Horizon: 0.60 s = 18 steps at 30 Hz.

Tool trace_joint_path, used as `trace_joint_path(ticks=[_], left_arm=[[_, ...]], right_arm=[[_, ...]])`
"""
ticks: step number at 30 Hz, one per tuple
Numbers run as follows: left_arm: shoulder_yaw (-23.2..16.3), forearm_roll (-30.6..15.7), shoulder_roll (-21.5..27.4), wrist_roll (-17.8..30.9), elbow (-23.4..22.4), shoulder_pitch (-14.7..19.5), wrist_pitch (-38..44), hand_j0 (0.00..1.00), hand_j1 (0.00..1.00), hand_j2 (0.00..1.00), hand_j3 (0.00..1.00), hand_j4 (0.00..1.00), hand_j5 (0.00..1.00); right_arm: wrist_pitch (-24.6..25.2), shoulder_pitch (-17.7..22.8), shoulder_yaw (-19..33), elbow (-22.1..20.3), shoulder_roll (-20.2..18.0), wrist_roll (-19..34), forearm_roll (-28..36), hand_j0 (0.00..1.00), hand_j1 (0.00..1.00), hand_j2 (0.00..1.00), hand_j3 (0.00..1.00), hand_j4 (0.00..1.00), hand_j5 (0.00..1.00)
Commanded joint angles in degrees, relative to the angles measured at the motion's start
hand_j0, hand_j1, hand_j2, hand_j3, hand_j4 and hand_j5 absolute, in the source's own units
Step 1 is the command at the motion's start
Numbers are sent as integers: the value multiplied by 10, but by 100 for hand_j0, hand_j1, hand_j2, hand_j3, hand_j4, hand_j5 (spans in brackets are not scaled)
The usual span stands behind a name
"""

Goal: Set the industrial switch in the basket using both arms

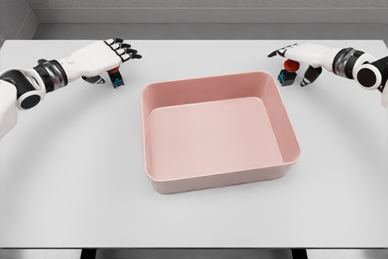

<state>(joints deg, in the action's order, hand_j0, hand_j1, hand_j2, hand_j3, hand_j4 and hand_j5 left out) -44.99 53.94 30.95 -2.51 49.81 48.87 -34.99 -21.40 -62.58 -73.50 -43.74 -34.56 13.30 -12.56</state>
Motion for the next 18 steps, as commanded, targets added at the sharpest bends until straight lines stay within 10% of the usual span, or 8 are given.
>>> trace_joint_path(ticks=[1, 8, 18], left_arm=[[-7, -2, 0, 0, -3, 0, 0, 100, 100, 100, 100, 100, 100], [-12, -3, -1, -1, -16, 0, 0, 98, 98, 98, 98, 98, 98], [-11, -9, 1, -6, -16, 0, 0, 56, 56, 56, 56, 56, 56]], right_arm=[[0, 0, 1, 1, 1, 0, 2, 94, 94, 94, 94, 94, 94], [-1, 0, -1, 1, 8, 1, 1, 89, 89, 89, 89, 89, 89], [-6, -7, -8, -6, 6, 1, 1, 84, 84, 84, 84, 84, 84]])
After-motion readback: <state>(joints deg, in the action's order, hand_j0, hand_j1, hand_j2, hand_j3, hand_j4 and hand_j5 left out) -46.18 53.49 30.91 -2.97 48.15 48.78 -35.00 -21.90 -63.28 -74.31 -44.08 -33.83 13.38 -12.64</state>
